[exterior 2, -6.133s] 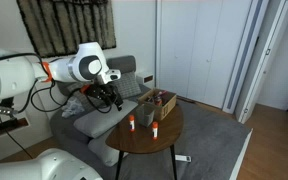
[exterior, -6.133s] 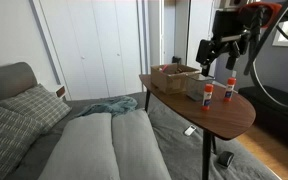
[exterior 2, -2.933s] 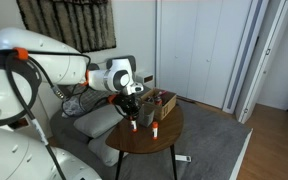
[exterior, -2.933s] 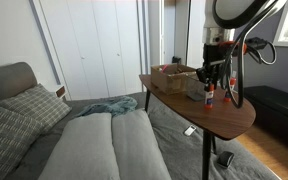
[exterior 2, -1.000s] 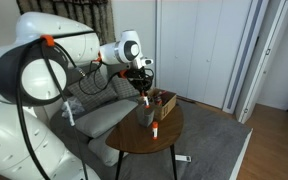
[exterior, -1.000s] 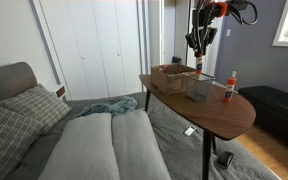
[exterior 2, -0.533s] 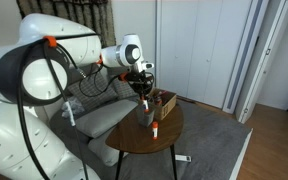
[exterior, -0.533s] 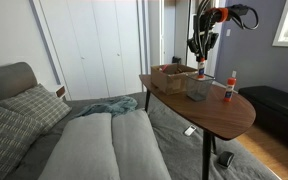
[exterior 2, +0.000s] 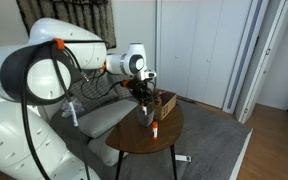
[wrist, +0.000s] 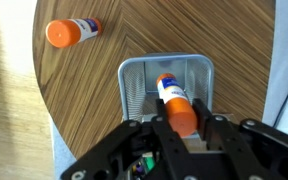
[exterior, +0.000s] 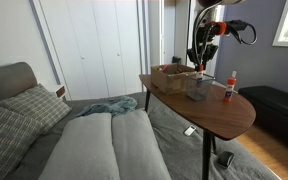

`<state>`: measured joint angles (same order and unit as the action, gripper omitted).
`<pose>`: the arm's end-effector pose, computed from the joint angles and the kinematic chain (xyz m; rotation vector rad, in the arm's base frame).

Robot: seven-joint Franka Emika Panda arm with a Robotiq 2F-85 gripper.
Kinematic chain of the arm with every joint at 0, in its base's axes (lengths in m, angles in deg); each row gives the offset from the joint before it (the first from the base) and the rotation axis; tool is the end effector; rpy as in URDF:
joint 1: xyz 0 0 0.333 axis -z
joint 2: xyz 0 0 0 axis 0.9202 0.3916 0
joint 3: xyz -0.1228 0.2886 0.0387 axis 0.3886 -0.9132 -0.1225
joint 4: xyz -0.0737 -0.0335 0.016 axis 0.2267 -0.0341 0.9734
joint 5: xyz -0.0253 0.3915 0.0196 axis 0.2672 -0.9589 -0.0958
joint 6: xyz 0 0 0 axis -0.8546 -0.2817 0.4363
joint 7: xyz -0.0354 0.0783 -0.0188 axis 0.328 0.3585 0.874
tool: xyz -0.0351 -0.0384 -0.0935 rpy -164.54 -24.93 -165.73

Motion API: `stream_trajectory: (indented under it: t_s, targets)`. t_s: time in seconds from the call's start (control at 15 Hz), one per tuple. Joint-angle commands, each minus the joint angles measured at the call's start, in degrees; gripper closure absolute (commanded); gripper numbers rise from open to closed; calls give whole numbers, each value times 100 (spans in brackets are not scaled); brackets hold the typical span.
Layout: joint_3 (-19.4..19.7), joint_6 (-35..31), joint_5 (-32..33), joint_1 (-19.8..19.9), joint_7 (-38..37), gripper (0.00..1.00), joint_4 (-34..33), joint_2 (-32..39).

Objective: Pick up the paper glue stick on the left and put in the desktop pen and pencil basket

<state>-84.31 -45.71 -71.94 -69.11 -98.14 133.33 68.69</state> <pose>0.4816 0.0637 0.4956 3.0615 -0.0688 0.1365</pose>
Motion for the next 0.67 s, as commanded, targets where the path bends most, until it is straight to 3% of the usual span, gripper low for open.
stream_trajectory:
  t_s: [0.0,0.6]
  targets:
    - [75,-369,-188,-14,63,92,137,119]
    - [145,-547,-266,-6,29,92,214,381]
